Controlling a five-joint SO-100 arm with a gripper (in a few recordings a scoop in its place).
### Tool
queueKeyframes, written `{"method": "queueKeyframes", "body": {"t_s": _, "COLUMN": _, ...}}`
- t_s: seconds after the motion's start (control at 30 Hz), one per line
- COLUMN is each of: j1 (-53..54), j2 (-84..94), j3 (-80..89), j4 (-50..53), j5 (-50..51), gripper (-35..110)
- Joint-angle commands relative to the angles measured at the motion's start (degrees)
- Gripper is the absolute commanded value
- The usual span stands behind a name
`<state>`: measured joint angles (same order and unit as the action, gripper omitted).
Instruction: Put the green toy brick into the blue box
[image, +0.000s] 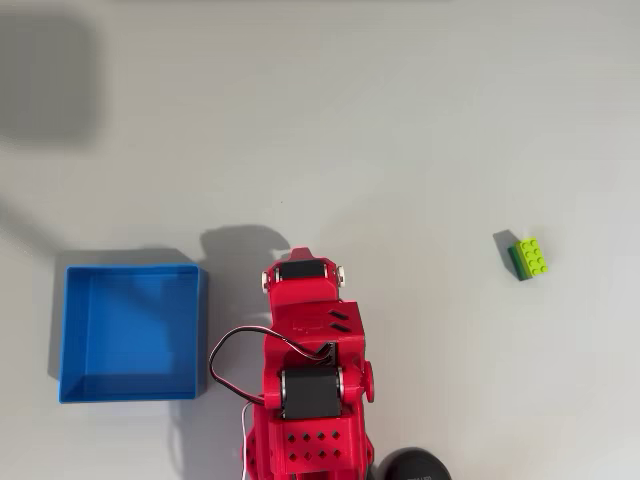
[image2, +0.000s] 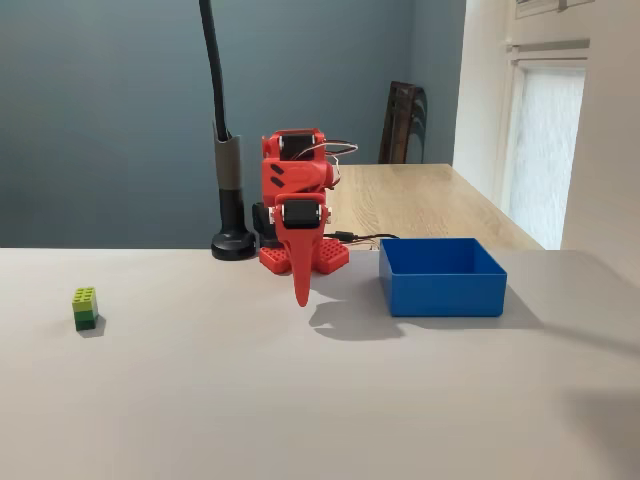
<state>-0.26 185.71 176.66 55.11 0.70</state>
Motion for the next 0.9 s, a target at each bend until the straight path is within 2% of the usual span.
{"method": "queueKeyframes", "body": {"t_s": 0.0, "j1": -1.1, "j2": 1.1, "j3": 0.6, "j4": 0.4, "j5": 1.0, "gripper": 0}}
{"method": "queueKeyframes", "body": {"t_s": 0.87, "j1": -1.2, "j2": 0.7, "j3": -1.8, "j4": 0.1, "j5": 2.7, "gripper": 0}}
